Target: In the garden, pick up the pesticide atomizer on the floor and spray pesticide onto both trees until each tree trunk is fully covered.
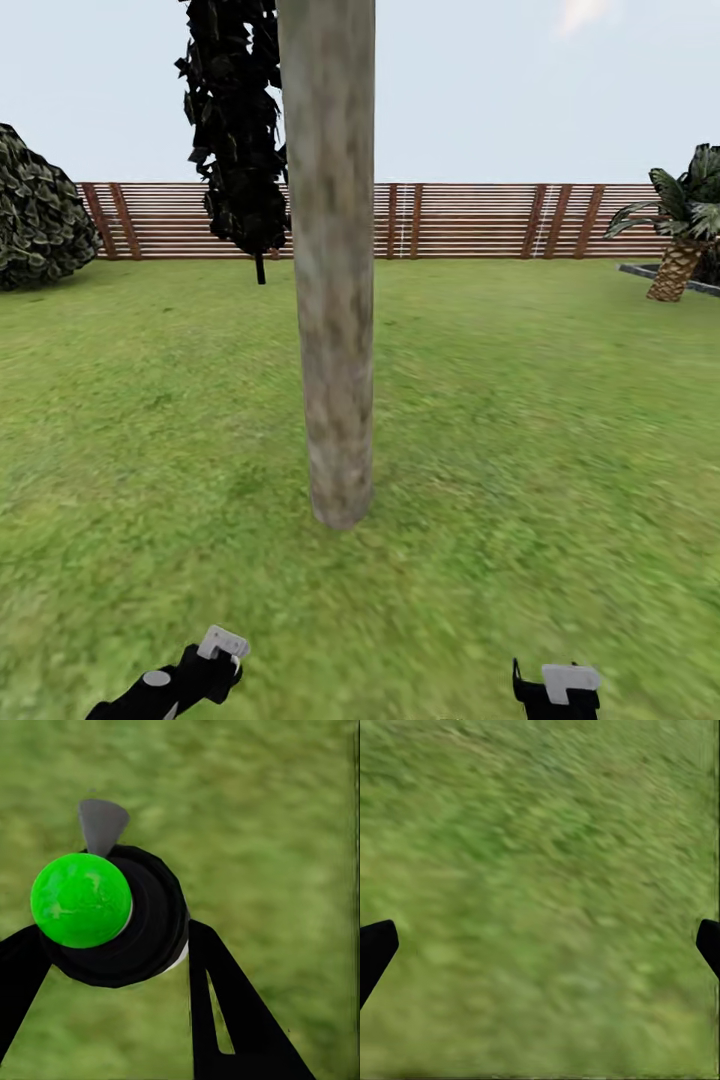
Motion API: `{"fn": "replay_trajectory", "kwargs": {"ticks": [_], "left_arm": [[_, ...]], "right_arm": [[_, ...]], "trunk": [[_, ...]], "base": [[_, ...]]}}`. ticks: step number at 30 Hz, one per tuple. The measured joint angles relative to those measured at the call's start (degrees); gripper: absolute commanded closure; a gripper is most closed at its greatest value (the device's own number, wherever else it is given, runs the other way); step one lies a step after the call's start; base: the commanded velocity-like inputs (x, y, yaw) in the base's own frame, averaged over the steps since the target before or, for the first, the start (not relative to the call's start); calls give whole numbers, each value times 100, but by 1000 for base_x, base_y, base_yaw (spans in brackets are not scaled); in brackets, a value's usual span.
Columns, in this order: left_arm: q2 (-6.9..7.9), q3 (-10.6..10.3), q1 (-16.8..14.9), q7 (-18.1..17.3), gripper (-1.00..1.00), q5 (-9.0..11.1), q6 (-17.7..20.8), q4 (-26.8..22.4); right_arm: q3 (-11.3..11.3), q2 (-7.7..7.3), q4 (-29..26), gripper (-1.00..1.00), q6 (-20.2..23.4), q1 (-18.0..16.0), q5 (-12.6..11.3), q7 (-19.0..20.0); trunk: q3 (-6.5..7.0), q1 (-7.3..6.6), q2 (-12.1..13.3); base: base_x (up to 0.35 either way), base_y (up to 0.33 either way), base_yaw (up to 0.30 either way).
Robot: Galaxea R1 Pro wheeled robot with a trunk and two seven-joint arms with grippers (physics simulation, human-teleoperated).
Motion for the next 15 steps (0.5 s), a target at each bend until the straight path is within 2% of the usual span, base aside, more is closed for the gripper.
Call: {"fn": "replay_trajectory", "kwargs": {"ticks": [5,15], "left_arm": [[-30,6,23,27,100,-7,-73,-40],[-60,-21,22,65,100,-36,-52,-95]], "right_arm": [[-87,0,2,-100,2,0,1,5],[-91,1,10,-100,4,0,1,5]], "trunk": [[0,0,0],[0,0,0]], "base": [[0,0,-299],[0,0,-300]]}}
